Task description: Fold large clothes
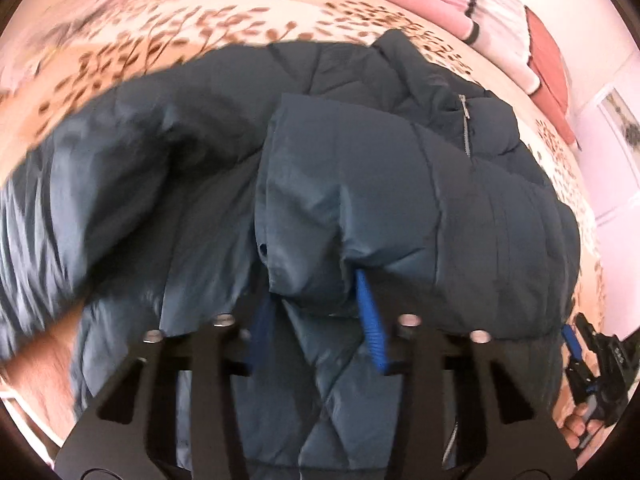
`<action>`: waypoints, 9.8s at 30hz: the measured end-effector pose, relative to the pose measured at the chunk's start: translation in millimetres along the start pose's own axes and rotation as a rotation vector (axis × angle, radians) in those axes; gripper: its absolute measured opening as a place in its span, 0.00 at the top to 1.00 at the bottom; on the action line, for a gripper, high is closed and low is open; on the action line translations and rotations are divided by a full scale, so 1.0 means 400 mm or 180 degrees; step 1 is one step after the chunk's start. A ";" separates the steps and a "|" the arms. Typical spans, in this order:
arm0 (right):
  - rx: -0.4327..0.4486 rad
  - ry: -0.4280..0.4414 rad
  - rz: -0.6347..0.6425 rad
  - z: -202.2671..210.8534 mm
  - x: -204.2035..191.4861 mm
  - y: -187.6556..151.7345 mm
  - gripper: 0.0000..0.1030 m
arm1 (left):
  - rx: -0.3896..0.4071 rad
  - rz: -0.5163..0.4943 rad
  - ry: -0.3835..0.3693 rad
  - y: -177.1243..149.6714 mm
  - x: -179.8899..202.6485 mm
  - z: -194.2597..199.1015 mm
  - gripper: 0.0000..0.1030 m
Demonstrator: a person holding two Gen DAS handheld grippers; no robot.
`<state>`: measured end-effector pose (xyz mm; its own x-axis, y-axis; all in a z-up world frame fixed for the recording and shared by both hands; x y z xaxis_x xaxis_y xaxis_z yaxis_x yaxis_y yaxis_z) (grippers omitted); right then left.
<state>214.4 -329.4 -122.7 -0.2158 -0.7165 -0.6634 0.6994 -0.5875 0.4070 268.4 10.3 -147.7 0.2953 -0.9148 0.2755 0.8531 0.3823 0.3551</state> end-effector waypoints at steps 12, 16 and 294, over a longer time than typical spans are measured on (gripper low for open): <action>-0.0035 -0.0018 -0.0105 -0.065 0.025 0.018 0.89 | 0.0235 -0.0327 0.0331 0.101 -0.003 -0.044 0.71; 0.0031 -0.0185 -0.0095 -0.053 0.042 0.019 0.93 | 0.0259 -0.0369 0.0310 0.087 -0.005 -0.033 0.47; -0.0338 -0.0997 0.1584 0.366 -0.007 -0.371 0.24 | 0.0517 -0.0854 -0.0287 -0.351 -0.315 0.349 0.35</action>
<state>11.5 -295.3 -89.4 -0.0240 -0.9823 -0.1857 0.8287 -0.1235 0.5458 51.4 90.1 -107.7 0.0237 -0.9733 0.2284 0.8134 0.1516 0.5616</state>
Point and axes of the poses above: each gripper's, at about its wrist camera, not at the fingertips, and z roughly against the way its jaws point, x to its right, y to its top, the point moved 10 cm from there along -z, roughly the way its jaws point, and after that the axes turned 8 degrees about z, right-handed, at the moved point
